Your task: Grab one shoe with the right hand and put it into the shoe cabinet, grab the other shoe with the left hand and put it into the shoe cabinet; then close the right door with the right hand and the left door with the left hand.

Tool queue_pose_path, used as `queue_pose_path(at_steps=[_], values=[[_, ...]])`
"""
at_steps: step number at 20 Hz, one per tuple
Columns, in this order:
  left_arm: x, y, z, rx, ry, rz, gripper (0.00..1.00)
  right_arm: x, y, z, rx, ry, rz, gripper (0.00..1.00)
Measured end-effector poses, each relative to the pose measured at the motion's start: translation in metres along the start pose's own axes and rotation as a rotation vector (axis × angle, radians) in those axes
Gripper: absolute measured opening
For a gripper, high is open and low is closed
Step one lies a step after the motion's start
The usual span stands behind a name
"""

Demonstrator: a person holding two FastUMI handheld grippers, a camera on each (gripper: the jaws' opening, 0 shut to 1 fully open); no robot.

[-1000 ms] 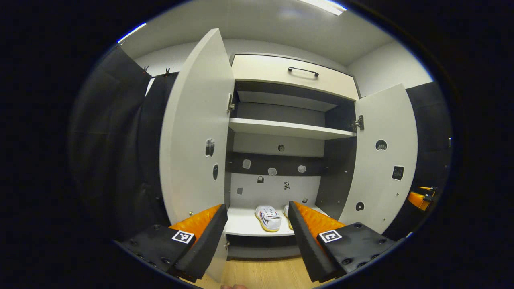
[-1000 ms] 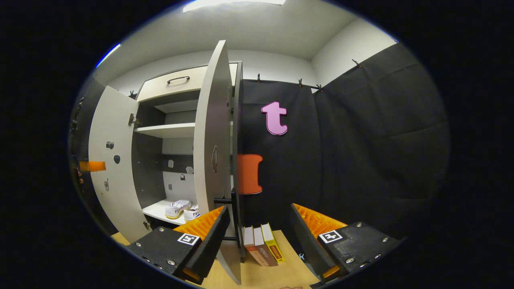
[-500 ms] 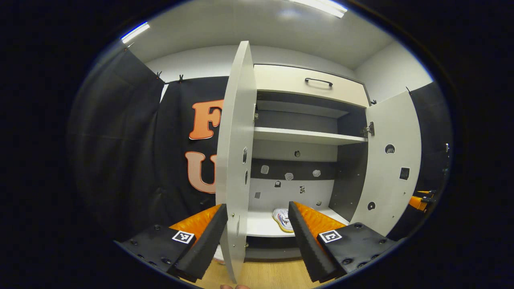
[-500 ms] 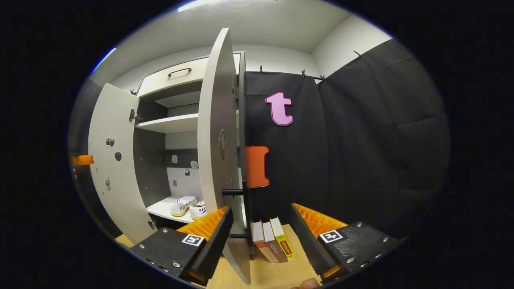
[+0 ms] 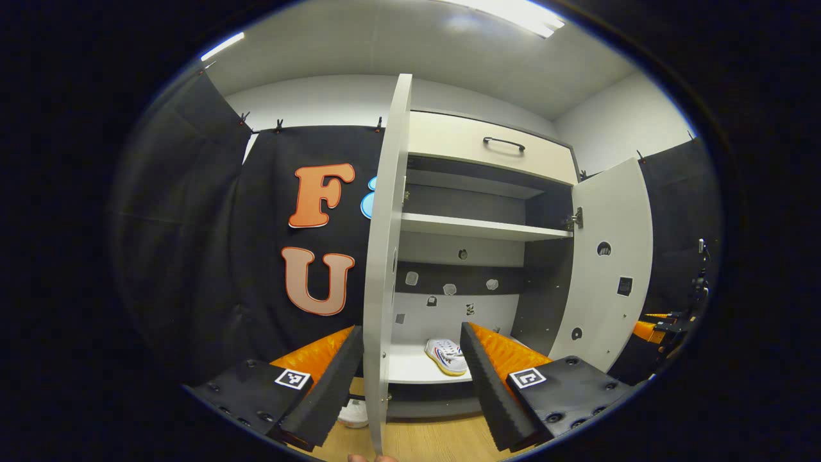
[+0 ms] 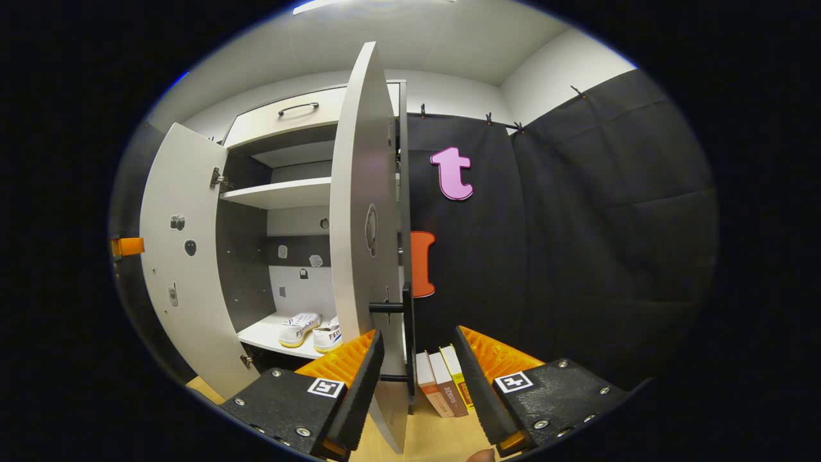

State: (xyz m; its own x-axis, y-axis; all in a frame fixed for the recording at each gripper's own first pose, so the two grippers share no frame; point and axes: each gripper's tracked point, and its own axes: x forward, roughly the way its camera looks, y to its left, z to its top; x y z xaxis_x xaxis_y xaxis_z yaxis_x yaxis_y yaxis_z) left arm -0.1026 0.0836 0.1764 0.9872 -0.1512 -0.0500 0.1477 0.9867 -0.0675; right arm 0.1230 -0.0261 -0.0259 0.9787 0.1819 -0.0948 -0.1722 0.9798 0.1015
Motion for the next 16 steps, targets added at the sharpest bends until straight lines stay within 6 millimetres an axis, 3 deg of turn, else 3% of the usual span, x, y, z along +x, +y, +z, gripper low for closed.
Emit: queue_pose_path(at_steps=[4, 5, 6, 9, 14, 16], values=[[-0.003, 0.007, 0.001, 0.006, -0.003, -0.015, 0.96, 0.01, 0.041, -0.001, -0.012, 0.001, 0.059, 0.7], [-0.006, 0.012, 0.003, 0.003, -0.006, -0.018, 0.96, 0.013, 0.05, -0.001, -0.011, 0.002, 0.071, 0.8], [-0.008, 0.016, 0.004, 0.001, -0.01, -0.018, 0.97, 0.016, 0.059, -0.002, -0.005, 0.005, 0.085, 0.71], [-0.016, 0.034, 0.006, 0.0, -0.024, 0.0, 0.96, 0.029, 0.079, -0.004, 0.003, 0.003, 0.104, 0.73], [-0.026, 0.068, 0.007, -0.009, -0.027, 0.051, 0.96, 0.061, 0.118, -0.01, 0.047, 0.008, 0.132, 0.91], [-0.028, 0.083, 0.003, -0.014, -0.02, 0.068, 0.96, 0.08, 0.125, -0.014, 0.043, 0.006, 0.099, 0.93]])
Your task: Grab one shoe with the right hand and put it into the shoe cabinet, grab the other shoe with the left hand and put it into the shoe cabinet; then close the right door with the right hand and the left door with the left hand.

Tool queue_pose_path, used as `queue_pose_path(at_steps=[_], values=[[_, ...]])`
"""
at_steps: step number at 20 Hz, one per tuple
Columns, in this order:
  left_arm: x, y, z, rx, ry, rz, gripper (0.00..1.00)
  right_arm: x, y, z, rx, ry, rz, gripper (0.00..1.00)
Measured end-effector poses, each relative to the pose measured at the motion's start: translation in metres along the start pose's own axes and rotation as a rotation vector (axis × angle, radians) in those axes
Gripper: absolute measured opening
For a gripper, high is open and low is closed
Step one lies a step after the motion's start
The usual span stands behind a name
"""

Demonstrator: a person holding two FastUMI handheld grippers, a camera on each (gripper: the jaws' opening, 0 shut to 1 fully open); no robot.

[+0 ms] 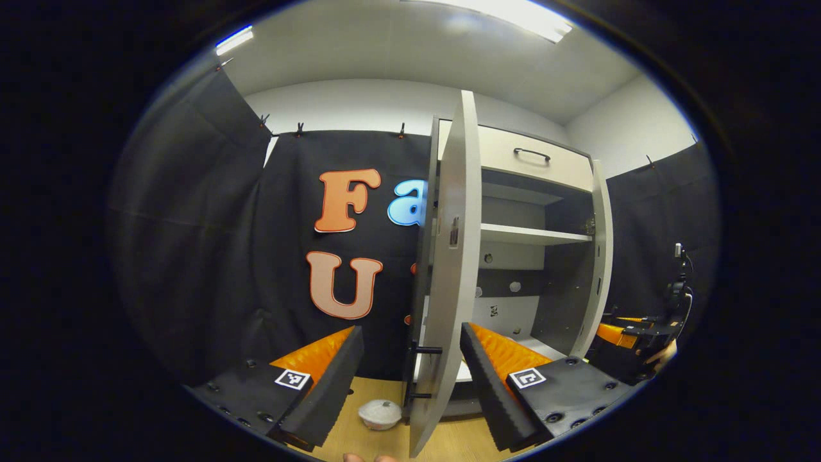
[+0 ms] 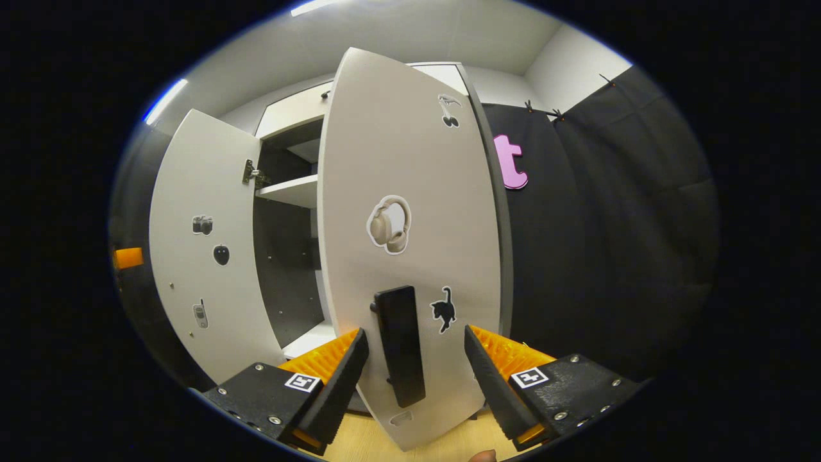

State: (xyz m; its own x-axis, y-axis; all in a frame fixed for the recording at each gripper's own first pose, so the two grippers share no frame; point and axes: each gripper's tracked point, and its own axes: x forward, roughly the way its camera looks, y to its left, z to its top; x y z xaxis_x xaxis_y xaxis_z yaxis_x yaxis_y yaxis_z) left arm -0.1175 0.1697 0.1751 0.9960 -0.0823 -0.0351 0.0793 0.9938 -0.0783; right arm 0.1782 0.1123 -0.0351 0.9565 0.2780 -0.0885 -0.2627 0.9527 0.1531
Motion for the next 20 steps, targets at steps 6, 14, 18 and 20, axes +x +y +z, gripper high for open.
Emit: queue_pose_path(at_steps=[6, 14, 18, 20], values=[[0.0, 0.039, -0.011, 0.006, 0.033, 0.064, 0.97, 0.04, 0.016, -0.009, -0.019, 0.0, -0.053, 0.99], [0.012, 0.053, -0.043, -0.013, 0.089, 0.027, 0.98, 0.048, 0.021, -0.013, -0.017, 0.006, -0.085, 0.93], [0.016, 0.046, -0.053, -0.002, 0.107, -0.02, 0.98, 0.052, 0.024, -0.014, -0.015, 0.01, -0.099, 0.93], [0.014, 0.039, -0.055, 0.002, 0.107, -0.05, 0.96, 0.054, 0.024, -0.014, -0.017, 0.01, -0.107, 0.93]])
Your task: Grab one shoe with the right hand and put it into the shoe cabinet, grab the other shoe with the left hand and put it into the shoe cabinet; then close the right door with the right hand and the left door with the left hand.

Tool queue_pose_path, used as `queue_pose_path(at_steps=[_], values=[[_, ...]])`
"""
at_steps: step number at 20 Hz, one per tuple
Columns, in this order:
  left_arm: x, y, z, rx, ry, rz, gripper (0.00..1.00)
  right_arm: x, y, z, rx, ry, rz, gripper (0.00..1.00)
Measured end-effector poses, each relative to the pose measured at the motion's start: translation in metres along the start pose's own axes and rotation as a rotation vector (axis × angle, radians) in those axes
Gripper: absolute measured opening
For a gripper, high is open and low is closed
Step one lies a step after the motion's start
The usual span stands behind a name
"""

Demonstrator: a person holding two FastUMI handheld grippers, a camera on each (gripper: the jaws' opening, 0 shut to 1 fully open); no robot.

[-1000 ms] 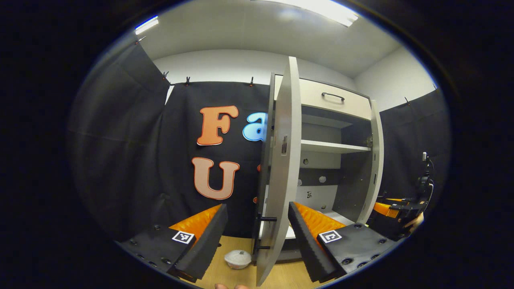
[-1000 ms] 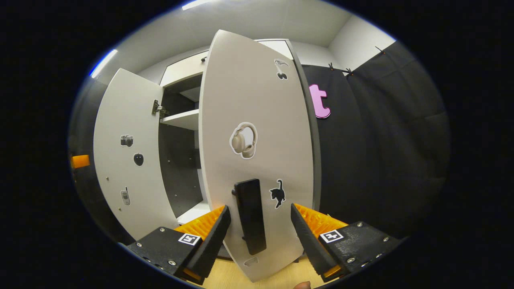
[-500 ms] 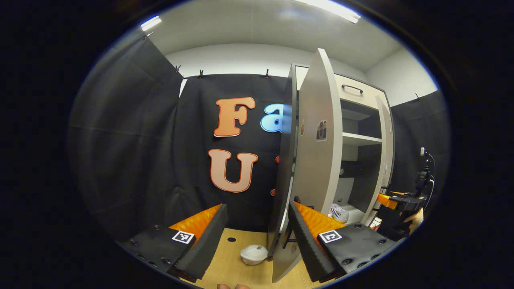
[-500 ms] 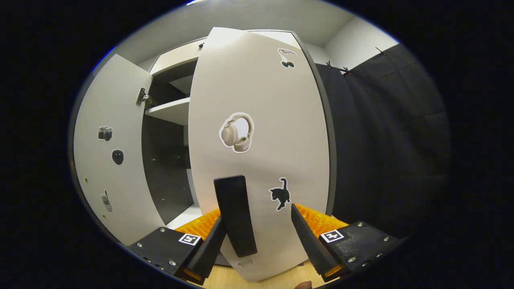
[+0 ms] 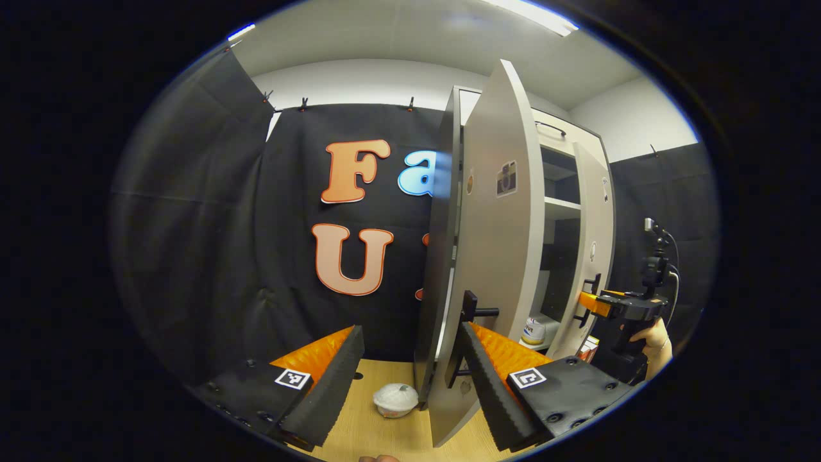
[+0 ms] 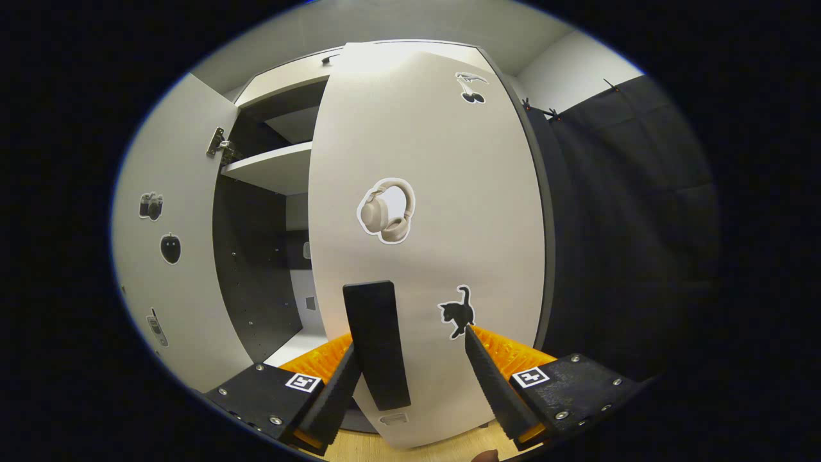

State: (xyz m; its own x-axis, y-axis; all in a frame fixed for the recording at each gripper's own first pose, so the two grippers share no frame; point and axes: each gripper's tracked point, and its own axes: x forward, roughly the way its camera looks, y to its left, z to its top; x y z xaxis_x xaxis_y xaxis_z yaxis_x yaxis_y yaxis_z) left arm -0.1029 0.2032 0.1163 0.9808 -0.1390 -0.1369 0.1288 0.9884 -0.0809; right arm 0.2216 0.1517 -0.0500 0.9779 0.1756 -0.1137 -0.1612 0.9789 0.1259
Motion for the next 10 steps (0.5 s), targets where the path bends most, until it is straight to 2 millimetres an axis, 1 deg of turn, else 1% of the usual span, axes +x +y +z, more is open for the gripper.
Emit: queue_pose_path(at_steps=[2, 6, 8, 10], values=[[-0.001, -0.007, -0.005, -0.002, 0.006, -0.032, 0.97, 0.002, 0.0, 0.0, -0.009, -0.003, -0.012, 0.93], [0.002, -0.013, -0.016, -0.01, 0.032, -0.075, 0.97, 0.003, -0.001, -0.001, -0.018, 0.001, -0.027, 0.93], [0.005, -0.019, -0.018, -0.021, 0.04, -0.098, 0.97, -0.001, 0.003, -0.003, 0.002, 0.022, -0.018, 0.93], [0.013, -0.023, -0.021, -0.022, 0.044, -0.116, 0.97, -0.011, 0.005, -0.003, 0.019, 0.03, -0.012, 0.93]])
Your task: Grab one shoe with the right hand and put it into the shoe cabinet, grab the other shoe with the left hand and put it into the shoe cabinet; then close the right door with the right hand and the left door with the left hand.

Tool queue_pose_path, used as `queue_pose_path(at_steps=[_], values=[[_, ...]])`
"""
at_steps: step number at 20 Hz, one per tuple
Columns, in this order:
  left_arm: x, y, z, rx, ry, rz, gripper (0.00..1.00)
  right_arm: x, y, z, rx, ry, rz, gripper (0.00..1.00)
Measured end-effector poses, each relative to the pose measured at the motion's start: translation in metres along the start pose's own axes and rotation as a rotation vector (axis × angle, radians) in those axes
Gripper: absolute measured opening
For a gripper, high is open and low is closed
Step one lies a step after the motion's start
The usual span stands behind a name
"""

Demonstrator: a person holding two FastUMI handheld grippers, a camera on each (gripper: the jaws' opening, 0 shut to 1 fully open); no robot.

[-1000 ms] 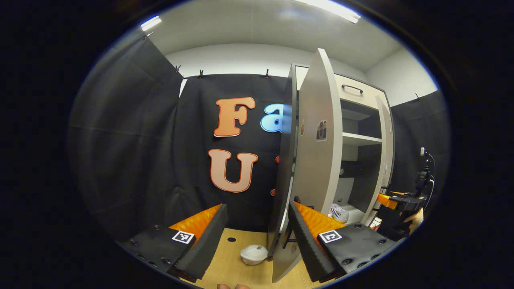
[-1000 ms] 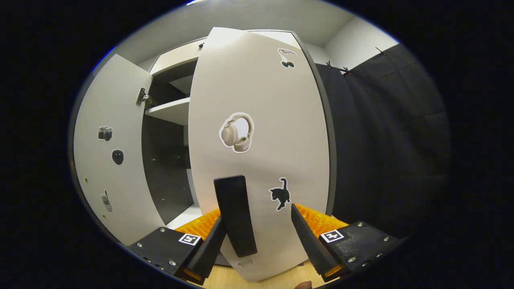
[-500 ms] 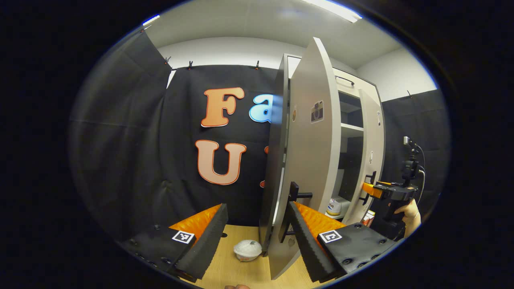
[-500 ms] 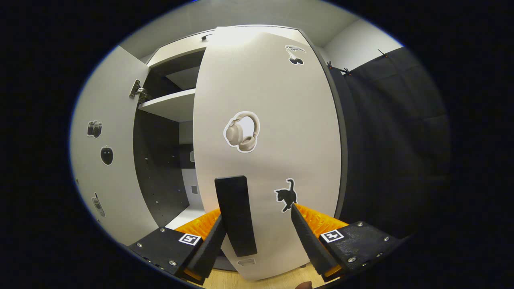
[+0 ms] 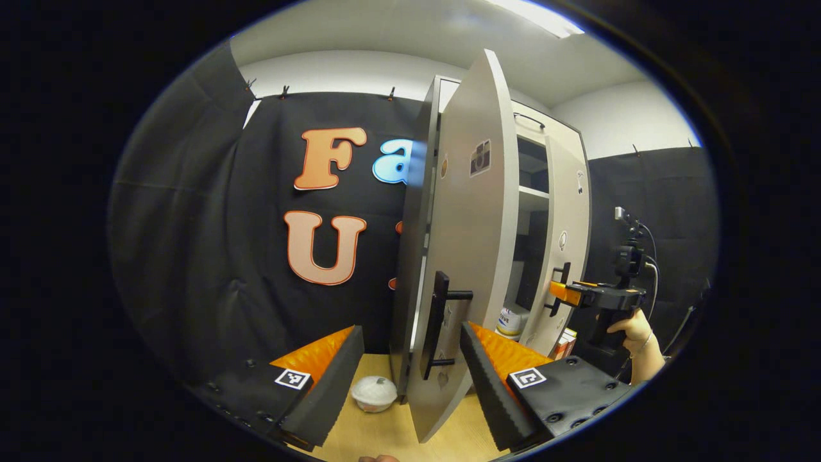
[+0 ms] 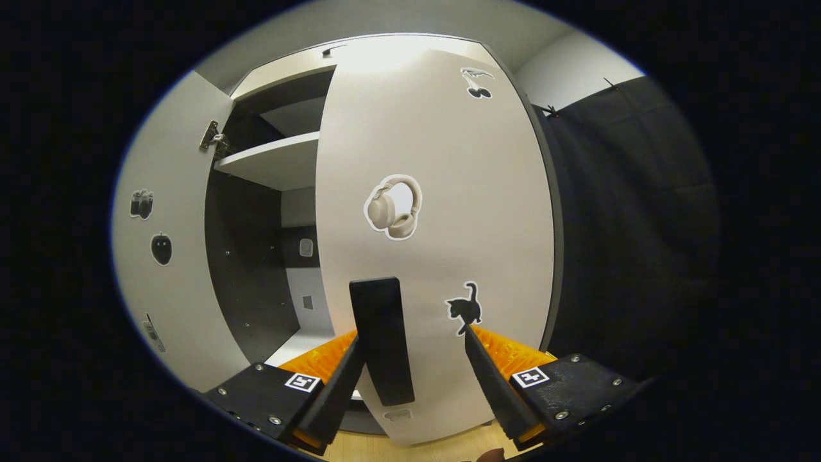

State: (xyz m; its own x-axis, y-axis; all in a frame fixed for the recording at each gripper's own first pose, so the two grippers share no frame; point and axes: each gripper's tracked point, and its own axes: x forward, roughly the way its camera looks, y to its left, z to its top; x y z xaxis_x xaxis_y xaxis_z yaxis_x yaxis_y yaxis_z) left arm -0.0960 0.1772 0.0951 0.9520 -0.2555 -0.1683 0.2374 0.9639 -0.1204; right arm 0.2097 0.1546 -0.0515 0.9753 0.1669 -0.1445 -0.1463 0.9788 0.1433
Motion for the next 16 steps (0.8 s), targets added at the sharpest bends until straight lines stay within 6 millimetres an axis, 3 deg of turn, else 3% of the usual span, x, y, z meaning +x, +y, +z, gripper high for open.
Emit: queue_pose_path(at_steps=[6, 16], values=[[0.015, -0.015, -0.006, -0.011, 0.01, -0.046, 0.97, -0.037, -0.016, 0.02, -0.026, -0.083, -0.024, 0.93], [0.041, -0.085, -0.013, 0.003, 0.022, -0.181, 0.98, -0.075, -0.067, 0.041, -0.04, -0.142, -0.09, 0.93]])
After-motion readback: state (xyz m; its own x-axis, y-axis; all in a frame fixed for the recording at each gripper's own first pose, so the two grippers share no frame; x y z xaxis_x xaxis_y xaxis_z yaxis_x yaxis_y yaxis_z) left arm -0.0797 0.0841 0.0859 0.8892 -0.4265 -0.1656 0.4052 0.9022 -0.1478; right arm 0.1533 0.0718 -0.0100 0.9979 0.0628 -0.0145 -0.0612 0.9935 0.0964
